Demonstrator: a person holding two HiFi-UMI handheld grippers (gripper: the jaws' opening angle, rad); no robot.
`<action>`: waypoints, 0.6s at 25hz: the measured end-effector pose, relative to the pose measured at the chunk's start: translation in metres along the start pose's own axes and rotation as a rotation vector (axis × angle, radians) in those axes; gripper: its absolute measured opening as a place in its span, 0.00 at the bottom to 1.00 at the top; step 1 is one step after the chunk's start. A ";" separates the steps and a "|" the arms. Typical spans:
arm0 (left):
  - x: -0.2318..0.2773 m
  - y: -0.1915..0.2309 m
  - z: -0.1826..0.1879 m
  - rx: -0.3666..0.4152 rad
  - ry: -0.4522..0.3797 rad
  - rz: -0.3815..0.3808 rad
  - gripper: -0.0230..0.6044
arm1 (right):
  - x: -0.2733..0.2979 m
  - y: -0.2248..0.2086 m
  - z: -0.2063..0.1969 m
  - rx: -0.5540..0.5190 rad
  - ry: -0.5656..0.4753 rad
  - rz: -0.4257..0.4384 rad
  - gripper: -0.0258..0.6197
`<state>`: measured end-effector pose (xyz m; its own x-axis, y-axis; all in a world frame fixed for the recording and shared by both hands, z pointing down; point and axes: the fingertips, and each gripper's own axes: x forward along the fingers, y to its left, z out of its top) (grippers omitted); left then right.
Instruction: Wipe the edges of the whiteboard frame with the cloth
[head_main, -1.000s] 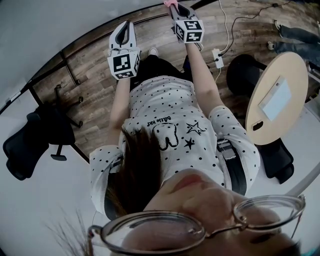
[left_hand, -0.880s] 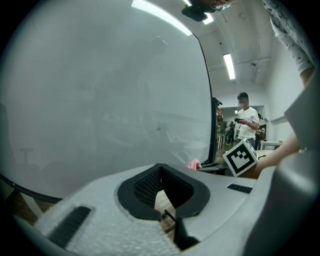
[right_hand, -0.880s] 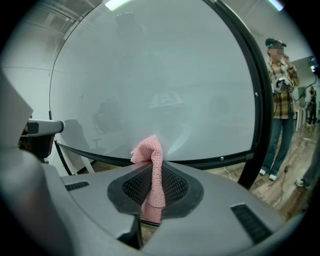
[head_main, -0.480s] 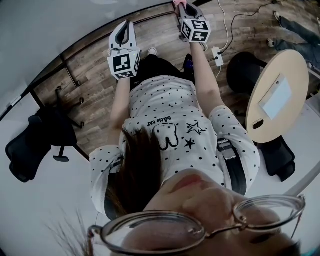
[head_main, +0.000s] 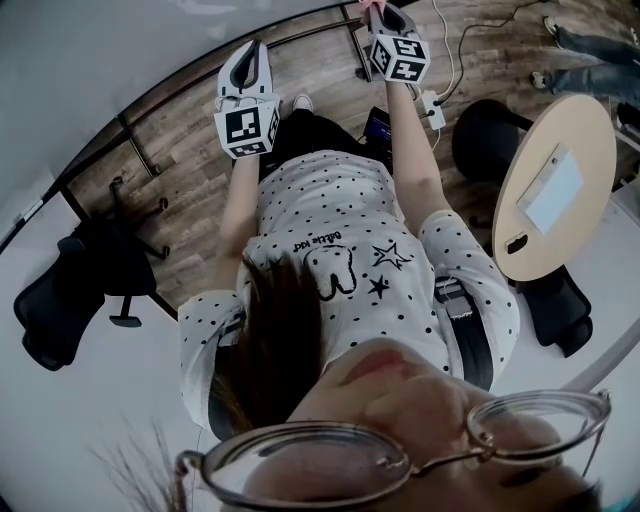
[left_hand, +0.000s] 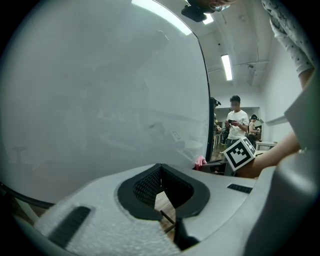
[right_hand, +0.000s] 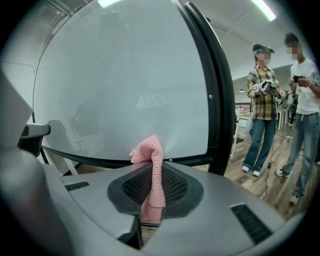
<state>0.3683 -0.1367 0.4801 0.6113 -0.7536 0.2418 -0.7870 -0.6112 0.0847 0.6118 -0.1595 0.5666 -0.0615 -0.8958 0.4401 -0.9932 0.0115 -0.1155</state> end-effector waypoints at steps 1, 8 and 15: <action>0.000 -0.001 0.000 0.000 -0.001 -0.002 0.06 | 0.000 -0.002 0.000 0.001 0.000 -0.005 0.09; 0.000 -0.002 0.000 0.003 -0.002 -0.011 0.06 | -0.004 -0.022 0.001 0.024 -0.008 -0.056 0.09; -0.001 -0.001 0.001 0.000 -0.004 -0.008 0.06 | -0.005 -0.029 0.004 0.009 -0.005 -0.064 0.09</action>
<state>0.3684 -0.1354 0.4792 0.6181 -0.7495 0.2370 -0.7819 -0.6174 0.0864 0.6411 -0.1568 0.5642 0.0029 -0.8967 0.4427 -0.9942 -0.0499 -0.0947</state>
